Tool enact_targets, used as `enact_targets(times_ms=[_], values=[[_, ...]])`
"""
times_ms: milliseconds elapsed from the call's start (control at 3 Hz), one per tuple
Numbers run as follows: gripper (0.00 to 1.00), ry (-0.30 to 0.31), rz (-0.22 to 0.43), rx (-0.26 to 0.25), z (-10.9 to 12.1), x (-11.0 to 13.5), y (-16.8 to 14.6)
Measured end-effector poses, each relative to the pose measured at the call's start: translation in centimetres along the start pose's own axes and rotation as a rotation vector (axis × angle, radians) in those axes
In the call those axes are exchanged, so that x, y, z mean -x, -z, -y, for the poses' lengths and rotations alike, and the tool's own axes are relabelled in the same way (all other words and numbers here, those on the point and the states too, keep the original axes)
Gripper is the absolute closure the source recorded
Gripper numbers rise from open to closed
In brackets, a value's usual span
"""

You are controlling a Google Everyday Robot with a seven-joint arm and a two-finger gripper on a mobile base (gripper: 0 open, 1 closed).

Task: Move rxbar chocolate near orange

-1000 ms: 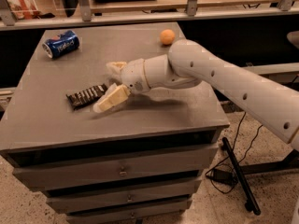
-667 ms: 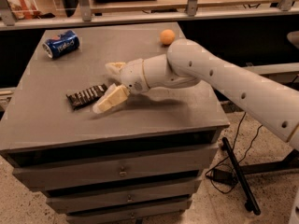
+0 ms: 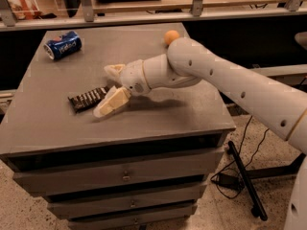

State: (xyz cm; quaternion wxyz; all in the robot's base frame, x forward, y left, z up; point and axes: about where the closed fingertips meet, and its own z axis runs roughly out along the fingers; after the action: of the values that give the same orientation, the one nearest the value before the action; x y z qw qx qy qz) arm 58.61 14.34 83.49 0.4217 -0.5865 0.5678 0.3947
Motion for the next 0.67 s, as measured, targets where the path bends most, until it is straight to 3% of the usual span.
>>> enact_targets(times_ms=[333,667], values=[[0.07,0.006,-0.003,0.019,-0.01,-0.01,-0.43],[0.31,0.009,-0.006,0.034,0.01,0.02,-0.71]])
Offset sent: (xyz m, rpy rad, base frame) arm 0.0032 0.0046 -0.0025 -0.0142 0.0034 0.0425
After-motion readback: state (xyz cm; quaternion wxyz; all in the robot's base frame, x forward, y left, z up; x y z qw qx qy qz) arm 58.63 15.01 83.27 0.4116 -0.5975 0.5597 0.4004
